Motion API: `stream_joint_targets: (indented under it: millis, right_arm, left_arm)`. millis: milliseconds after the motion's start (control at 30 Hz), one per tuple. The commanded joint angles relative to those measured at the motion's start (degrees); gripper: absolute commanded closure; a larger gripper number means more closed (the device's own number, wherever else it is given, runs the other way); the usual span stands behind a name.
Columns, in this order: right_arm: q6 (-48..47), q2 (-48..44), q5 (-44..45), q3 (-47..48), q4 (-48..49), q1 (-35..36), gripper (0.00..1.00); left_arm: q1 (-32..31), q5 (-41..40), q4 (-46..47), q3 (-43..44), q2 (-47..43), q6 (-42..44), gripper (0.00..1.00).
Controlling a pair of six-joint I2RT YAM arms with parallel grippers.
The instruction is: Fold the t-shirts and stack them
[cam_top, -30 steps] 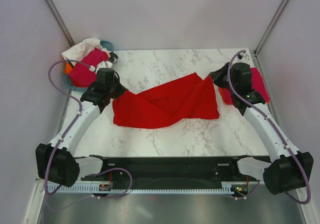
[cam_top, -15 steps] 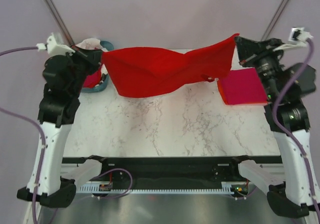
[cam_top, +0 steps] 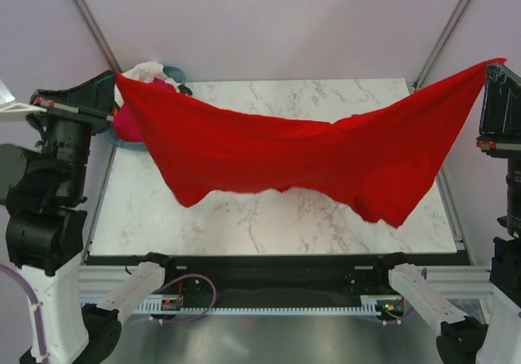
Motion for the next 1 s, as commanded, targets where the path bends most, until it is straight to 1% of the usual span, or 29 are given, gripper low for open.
stream_joint_targets:
  millis: [0,67,100,200,333,367,400,467,500,567,600,633,667,700,733,767,800,833,867,900,933,967]
  right_arm:
    - [-0.1,6.6,3.6,0.5,-1.0,-0.1,1.00]
    - [0.5,8.9,3.7,0.4,-0.9,-0.1,1.00]
    - [1.1,10.2,4.0,0.0,-0.9,-0.1,1.00]
    - [2.4,16.6,4.6,-2.1,-0.4,-0.1,1.00]
    - [4.3,24.4,4.6,-4.6,1.3,-0.1,1.00]
    - [5.0,26.1,4.7,-4.3,1.4,-0.1,1.00]
    - [5.5,29.7,4.9,-3.7,1.4,-0.2,1.00]
    - [5.9,33.7,2.8,0.2,1.1,-0.8,1.00]
    - [7.2,38.5,0.9,5.3,0.8,-1.4,1.00]
    - [9.8,43.7,-5.4,12.7,-0.3,-2.7,1.00]
    - [12.9,48.7,-7.1,20.7,-0.4,-4.3,1.00]
    - [15.1,51.1,-8.6,25.0,-0.4,-5.1,1.00]
    - [16.9,53.6,-12.0,29.5,-0.3,-7.0,1.00]
    - [20.9,58.2,-13.4,38.3,0.1,-8.0,1.00]
    - [23.1,60.3,-15.3,42.2,1.2,-8.9,1.00]
    - [25.6,62.1,-17.1,45.1,5.5,-10.0,1.00]
    - [29.0,64.0,-21.2,46.9,9.1,-11.9,1.00]
    - [34.9,64.2,-22.7,46.7,13.6,-13.8,1.00]
    - [37.3,64.1,-23.6,45.8,20.0,-15.0,1.00]
    - [38.3,63.2,-24.5,43.6,21.6,-16.9,1.00]
    - [38.5,62.5,-24.7,42.6,22.2,-17.7,1.00]
    - [37.6,61.6,-25.1,41.2,22.3,-19.0,1.00]
  left_arm:
    - [0.1,-1.0,-1.0,-1.4,7.5,0.4,0.98]
    - [0.2,-1.9,-1.1,-2.7,10.3,0.3,0.98]
    - [0.3,-2.2,-1.1,-3.4,13.3,0.2,0.98]
    - [0.5,-2.3,-0.4,-6.2,18.9,-0.8,0.98]
    - [1.9,-0.4,4.4,-10.0,24.8,-2.5,0.98]
    - [2.1,-0.2,5.2,-9.9,25.9,-2.7,0.98]
    - [2.2,-0.3,6.0,-9.7,27.2,-2.8,0.98]
    - [3.3,0.8,7.2,-7.1,31.3,-3.2,0.98]
    - [3.8,2.1,7.5,-5.6,32.8,-3.3,0.98]
    - [6.4,4.0,7.5,2.2,38.8,-5.3,0.98]
    - [7.5,8.2,7.1,6.2,41.1,-6.3,0.98]
    - [9.8,10.3,6.8,15.3,44.0,-7.5,0.98]
    - [10.8,13.0,6.8,19.7,48.5,-9.7,0.98]
    - [12.2,16.0,6.8,23.9,50.8,-10.7,0.98]
    - [12.6,17.1,6.9,31.2,52.4,-11.5,0.98]
    - [12.8,17.7,7.3,34.0,53.8,-12.3,0.98]
    - [12.8,18.3,8.4,35.9,55.3,-12.7,0.98]
    - [14.4,18.1,10.1,36.2,55.1,-13.0,0.98]
    - [14.7,18.3,12.0,35.1,54.6,-13.8,0.98]
    - [15.0,18.3,13.9,33.4,52.9,-14.2,0.98]
    - [15.9,18.2,18.0,29.6,51.9,-14.8,0.98]
    - [16.5,18.5,19.6,27.7,51.1,-16.6,0.98]
